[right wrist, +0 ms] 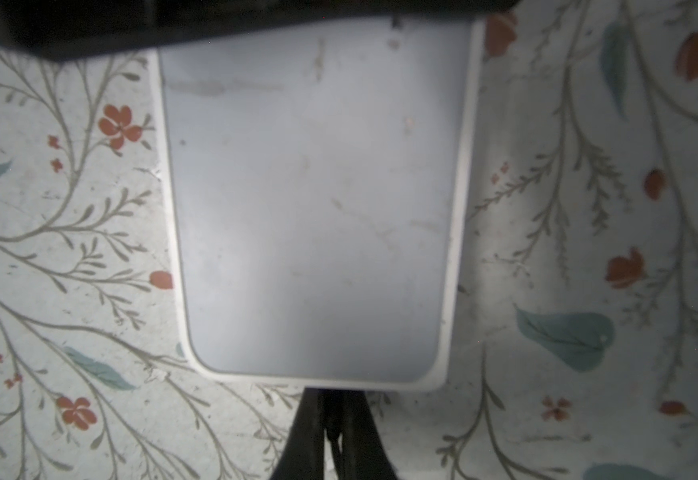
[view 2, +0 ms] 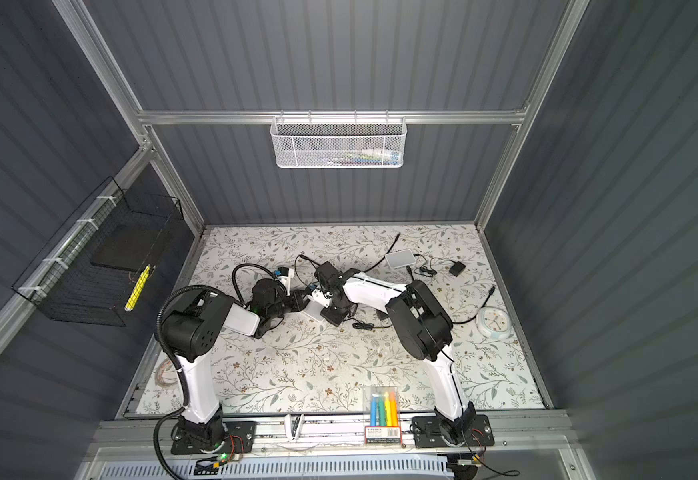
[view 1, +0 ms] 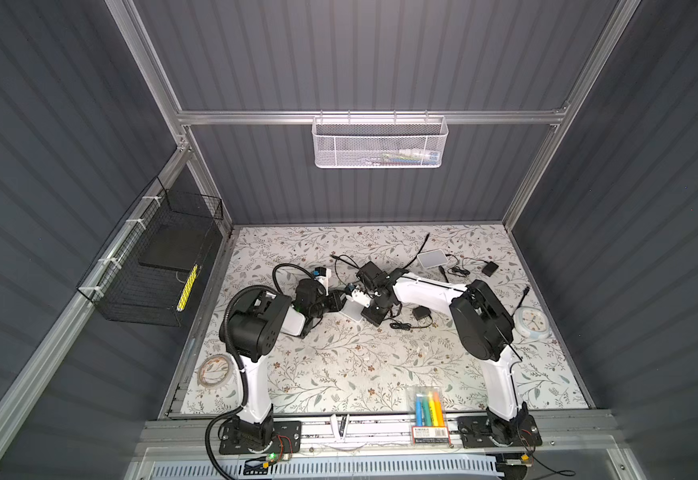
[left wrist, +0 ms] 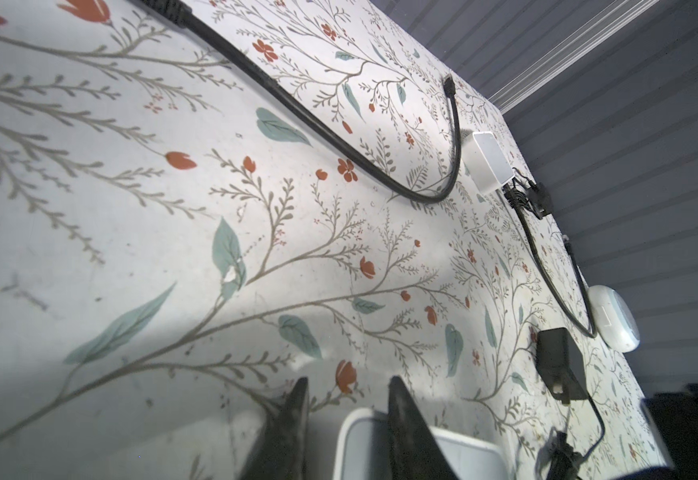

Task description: Insert the plug into the switch port

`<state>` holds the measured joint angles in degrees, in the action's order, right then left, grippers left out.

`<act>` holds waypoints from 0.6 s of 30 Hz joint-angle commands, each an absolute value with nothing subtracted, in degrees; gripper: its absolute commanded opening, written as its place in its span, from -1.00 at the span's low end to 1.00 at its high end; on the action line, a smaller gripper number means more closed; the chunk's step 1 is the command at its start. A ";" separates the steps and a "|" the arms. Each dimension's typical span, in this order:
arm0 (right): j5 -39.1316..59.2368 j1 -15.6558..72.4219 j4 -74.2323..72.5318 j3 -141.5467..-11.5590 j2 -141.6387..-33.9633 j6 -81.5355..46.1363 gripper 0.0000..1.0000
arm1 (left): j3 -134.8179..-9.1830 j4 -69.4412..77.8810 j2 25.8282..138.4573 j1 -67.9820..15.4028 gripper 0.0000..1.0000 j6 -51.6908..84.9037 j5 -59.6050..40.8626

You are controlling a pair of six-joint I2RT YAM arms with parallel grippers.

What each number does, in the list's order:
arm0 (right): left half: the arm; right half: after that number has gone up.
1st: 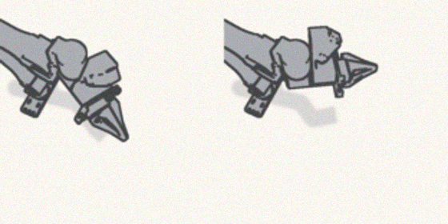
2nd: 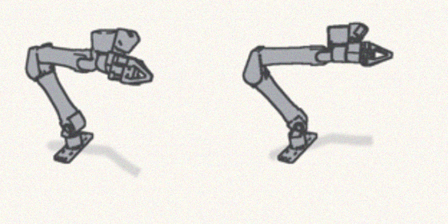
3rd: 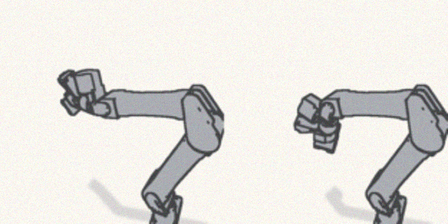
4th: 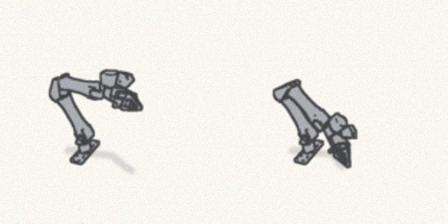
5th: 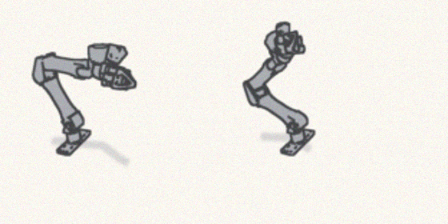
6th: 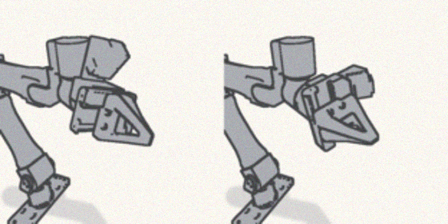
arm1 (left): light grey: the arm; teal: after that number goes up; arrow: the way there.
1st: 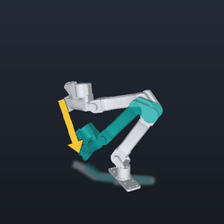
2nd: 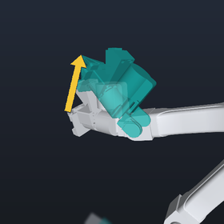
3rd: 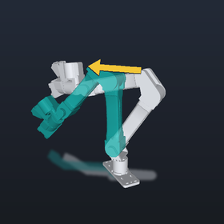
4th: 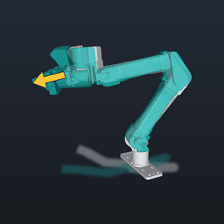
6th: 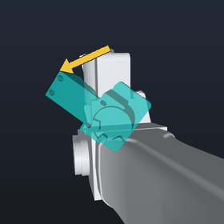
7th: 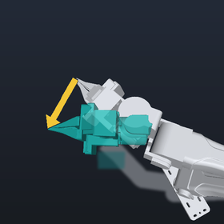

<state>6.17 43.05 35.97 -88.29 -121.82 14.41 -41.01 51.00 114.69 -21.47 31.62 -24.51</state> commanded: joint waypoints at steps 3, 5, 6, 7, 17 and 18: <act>9.00 43.86 9.57 -93.28 -126.44 12.67 -1.00 | -36.72 40.59 119.48 -29.37 -0.39 35.86 -50.41; 8.99 43.86 9.91 -94.33 -126.97 12.21 -1.00 | -36.73 41.20 119.85 -29.52 -0.40 35.92 -51.13; 9.12 43.86 10.10 -94.77 -127.14 11.97 -1.00 | -36.57 41.96 120.06 -29.53 -0.41 36.32 -51.50; 9.22 43.88 10.30 -95.10 -127.31 11.89 -1.00 | -36.49 42.49 120.18 -29.53 -0.40 36.47 -51.71; 9.10 43.86 10.11 -97.32 -127.86 10.43 -1.00 | -35.97 44.95 120.61 -30.32 -0.41 37.93 -52.99; 9.20 43.89 10.24 -97.77 -128.04 10.26 -1.00 | -36.01 45.00 120.69 -30.40 -0.41 37.97 -53.08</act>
<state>6.26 42.92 41.30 -92.92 -124.20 12.12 -39.94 56.34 116.62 -21.28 32.82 -25.80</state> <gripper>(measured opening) 0.080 0.296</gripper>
